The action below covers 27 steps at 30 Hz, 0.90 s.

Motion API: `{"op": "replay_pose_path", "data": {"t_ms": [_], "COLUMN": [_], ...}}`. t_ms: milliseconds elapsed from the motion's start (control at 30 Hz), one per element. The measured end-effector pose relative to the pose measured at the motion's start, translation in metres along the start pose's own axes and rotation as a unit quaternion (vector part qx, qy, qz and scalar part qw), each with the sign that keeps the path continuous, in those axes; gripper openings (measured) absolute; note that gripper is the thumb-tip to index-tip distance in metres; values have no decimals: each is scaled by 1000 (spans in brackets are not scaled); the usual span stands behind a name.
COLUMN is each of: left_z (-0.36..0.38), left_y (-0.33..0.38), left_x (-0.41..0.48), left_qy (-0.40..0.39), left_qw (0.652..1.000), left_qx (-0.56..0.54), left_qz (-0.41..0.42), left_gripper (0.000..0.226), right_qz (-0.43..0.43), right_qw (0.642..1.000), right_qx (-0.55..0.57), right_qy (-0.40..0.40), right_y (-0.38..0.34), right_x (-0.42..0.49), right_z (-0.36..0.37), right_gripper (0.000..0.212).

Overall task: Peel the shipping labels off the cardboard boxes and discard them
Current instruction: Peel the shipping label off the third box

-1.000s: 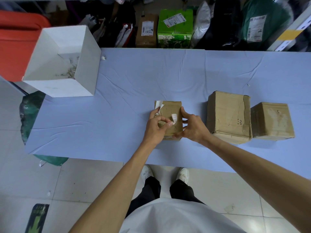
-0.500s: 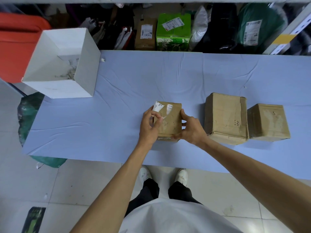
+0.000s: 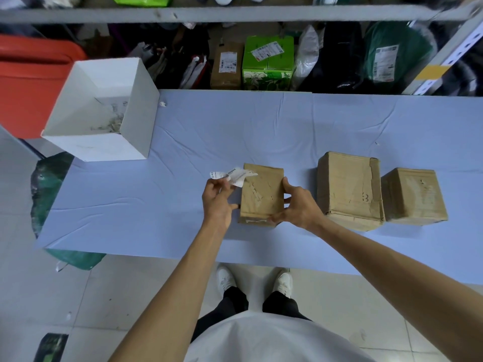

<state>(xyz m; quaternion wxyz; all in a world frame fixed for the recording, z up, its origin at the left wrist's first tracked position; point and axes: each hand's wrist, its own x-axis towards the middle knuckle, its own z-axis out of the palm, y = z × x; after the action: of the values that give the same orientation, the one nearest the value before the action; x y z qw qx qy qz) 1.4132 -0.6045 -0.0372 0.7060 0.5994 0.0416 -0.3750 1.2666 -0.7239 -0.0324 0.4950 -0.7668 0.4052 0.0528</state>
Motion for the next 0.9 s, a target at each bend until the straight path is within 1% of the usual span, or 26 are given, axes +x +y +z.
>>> {"op": "replay_pose_path", "data": {"t_ms": [100,200,333,400,500,633,733,800,900], "left_z": [2,-1,-2,-8,-13,-15,-17,-14,-15], "left_y": [3,12,16,11,0,-16,-22,-20,-19], "left_x": [-1,6,10,9,12,10,7,1,0], "left_qy": [14,43,69,79,58,-1,-39,-56,-66], "left_qw": [999,998,991,987,985,987,980,977,976], "left_qx": [29,23,72,102,138,149,183,191,194], "left_qz": [10,32,85,93,82,58,74,77,72], "left_gripper": [19,21,13,9,11,18,22,19,18], "right_qz": [-4,-7,-11,-11,-17,-2,-4,-6,6], "right_qw": [1000,1000,1000,1000,1000,998,999,999,999], "right_qx": [-2,-5,-11,-5,22,58,21,7,-19], "right_qy": [5,0,-3,-9,-6,16,37,48,36], "right_y": [0,-2,0,-1,-1,2,2,2,4], "right_x": [0,1,5,5,5,11,16,19,25], "right_z": [1,4,6,9,9,8,14,16,17], "right_gripper": [121,121,120,120,123,138,146,148,152]}}
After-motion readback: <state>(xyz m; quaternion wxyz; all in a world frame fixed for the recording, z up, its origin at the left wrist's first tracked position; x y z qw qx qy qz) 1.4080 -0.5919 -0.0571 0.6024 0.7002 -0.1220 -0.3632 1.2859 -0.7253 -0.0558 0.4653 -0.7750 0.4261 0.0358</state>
